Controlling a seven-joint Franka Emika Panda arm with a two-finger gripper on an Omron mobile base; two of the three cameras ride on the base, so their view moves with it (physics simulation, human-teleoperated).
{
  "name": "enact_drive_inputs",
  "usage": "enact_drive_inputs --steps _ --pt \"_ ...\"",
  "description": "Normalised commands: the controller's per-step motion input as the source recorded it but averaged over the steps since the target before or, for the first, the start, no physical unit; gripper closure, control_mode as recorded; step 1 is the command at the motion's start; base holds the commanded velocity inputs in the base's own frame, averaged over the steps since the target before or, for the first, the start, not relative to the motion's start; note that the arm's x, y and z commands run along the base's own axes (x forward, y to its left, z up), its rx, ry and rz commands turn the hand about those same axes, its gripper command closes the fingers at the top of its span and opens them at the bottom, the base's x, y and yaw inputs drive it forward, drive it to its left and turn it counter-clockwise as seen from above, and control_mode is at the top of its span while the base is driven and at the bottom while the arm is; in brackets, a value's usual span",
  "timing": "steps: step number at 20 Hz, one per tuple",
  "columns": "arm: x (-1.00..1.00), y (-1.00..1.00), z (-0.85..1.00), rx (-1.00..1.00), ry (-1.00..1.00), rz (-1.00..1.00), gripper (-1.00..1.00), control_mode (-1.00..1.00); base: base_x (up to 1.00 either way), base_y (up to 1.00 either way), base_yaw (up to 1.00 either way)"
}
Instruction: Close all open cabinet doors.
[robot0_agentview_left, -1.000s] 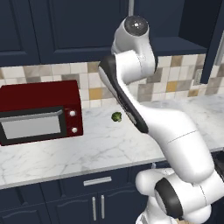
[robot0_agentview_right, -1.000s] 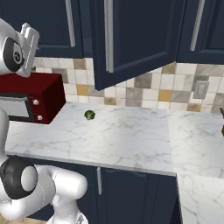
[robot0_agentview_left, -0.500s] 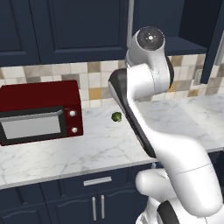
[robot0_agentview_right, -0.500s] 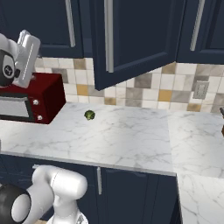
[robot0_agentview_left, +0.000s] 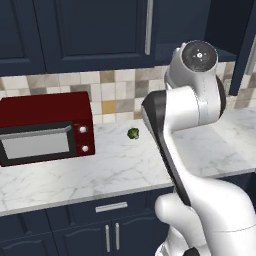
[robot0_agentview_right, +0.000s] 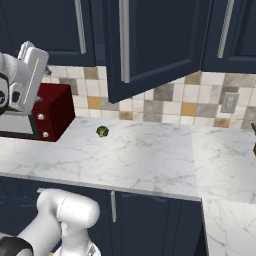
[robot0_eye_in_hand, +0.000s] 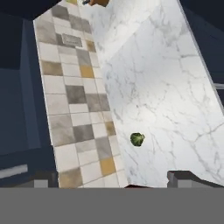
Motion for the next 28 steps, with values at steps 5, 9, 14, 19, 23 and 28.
enact_drive_inputs --steps 5,9,14,19,23,28 --pt "-0.56 -0.27 0.00 0.00 0.00 -0.18 -1.00 -1.00 0.00 0.00 0.00" --pt "-0.51 -0.33 0.00 0.00 0.00 -0.24 -1.00 -1.00 0.00 0.00 0.00" --pt "-0.55 -0.33 0.00 0.00 0.00 -0.21 -1.00 -1.00 0.00 0.00 0.00" --pt "-0.61 -0.36 0.00 0.00 0.00 -0.12 -1.00 -1.00 0.00 0.00 0.00" --pt "-0.65 -0.27 0.00 0.00 0.00 -0.05 -1.00 -1.00 0.00 0.00 0.00" --pt "-0.45 -0.36 0.02 0.00 0.05 -0.03 -1.00 -1.00 0.00 0.00 0.00"
